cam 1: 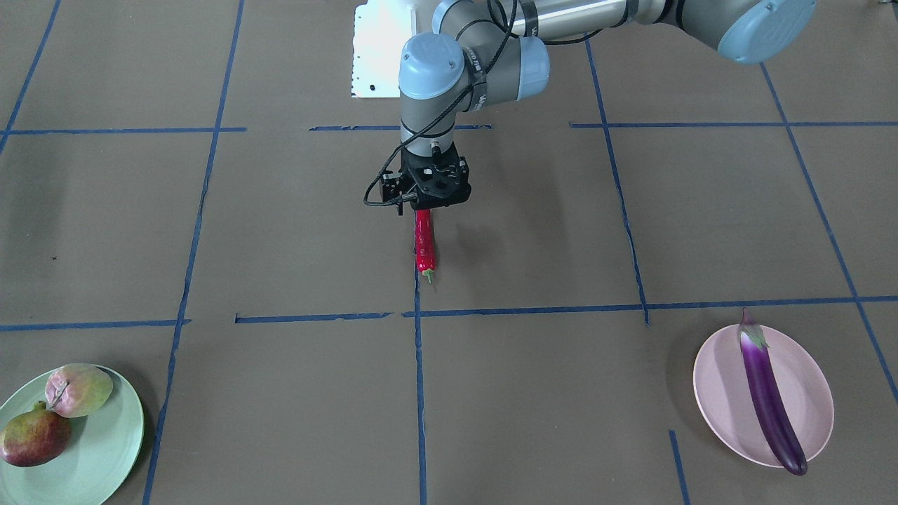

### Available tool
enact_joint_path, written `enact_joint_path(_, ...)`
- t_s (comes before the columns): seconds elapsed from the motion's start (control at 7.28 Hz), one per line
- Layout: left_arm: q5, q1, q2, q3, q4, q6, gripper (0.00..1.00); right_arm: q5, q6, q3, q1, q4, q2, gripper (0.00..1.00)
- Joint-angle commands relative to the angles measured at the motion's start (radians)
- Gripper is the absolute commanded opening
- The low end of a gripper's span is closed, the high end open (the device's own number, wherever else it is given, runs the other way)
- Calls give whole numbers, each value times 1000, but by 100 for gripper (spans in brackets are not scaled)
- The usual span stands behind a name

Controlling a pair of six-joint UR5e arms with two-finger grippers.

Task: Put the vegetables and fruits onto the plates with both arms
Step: 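Grasp the red chili pepper with the left gripper while the right arm withdraws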

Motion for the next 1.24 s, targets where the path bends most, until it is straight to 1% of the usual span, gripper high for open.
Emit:
enact_joint_path(0.0,31,30,-11,39,-1,2,80,0,-3,15,0,1,-17,100)
enact_joint_path(0.14,31,35,-3,40,-1,2,76,0,-3,15,0,0,-16,100)
enact_joint_path(0.27,31,38,10,38,-1,2,65,0,-3,15,0,0,-16,100)
enact_joint_path(0.55,28,36,11,27,2,0,2,0,-3,15,0,1,-14,100)
enact_joint_path(0.69,25,36,11,24,2,0,0,0,-3,15,0,1,-14,100)
enact_joint_path(0.82,23,27,12,-3,4,0,0,0,-3,15,0,0,-11,100)
enact_joint_path(0.96,22,-7,32,-46,4,2,0,0,-3,13,-1,1,-10,100)
enact_joint_path(1.1,13,-77,79,-98,5,5,0,-2,-3,13,-1,1,-8,100)
